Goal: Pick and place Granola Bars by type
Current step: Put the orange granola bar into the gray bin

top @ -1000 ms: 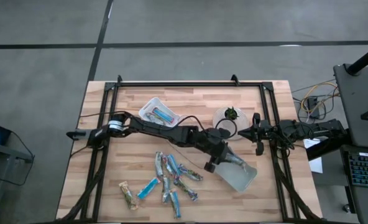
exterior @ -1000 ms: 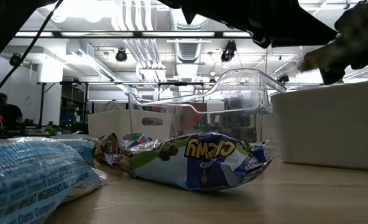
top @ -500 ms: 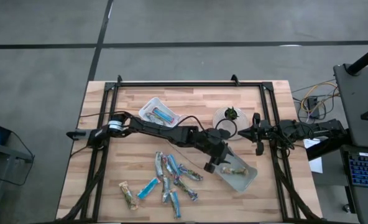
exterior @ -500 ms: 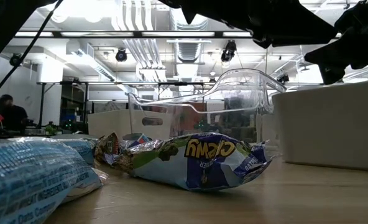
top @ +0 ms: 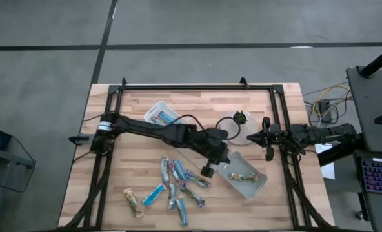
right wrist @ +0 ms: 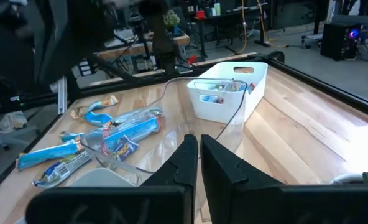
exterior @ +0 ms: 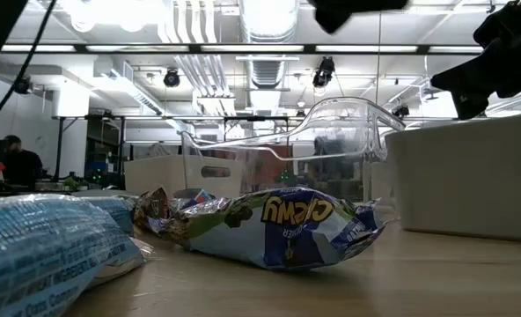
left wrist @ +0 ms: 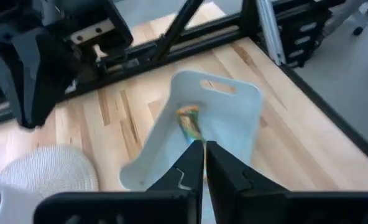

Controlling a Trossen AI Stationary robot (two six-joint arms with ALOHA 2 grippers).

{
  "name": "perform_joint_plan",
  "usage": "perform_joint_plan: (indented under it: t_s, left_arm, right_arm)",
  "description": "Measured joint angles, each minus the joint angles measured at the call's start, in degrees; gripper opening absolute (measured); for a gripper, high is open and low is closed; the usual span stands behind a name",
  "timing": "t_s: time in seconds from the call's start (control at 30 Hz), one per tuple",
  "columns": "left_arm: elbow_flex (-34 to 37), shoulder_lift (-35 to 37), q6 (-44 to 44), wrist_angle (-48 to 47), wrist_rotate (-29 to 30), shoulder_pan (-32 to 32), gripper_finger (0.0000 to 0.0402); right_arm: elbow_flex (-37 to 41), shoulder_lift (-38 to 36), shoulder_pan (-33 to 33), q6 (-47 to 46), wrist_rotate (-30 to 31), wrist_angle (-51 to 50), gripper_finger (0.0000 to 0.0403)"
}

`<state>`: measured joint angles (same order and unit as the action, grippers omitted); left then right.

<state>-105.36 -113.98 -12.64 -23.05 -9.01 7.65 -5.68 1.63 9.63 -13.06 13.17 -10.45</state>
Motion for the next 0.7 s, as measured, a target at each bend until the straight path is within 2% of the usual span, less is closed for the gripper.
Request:
perform_joint_plan:
  t_s: [0.33, 0.7]
  left_arm:
    - [0.17, 9.66, 11.96, -16.81, 0.37, 6.0, 0.0]
    - [0.28, 16.34, 14.63, -39.19, 1.02, 18.3, 0.0]
  right_arm:
    - [-0.01, 0.0, 0.0, 0.0, -0.1, 0.02, 0.0013]
    - [0.01, 0.0, -0.02, 0.0, -0.04, -0.01, 0.0013]
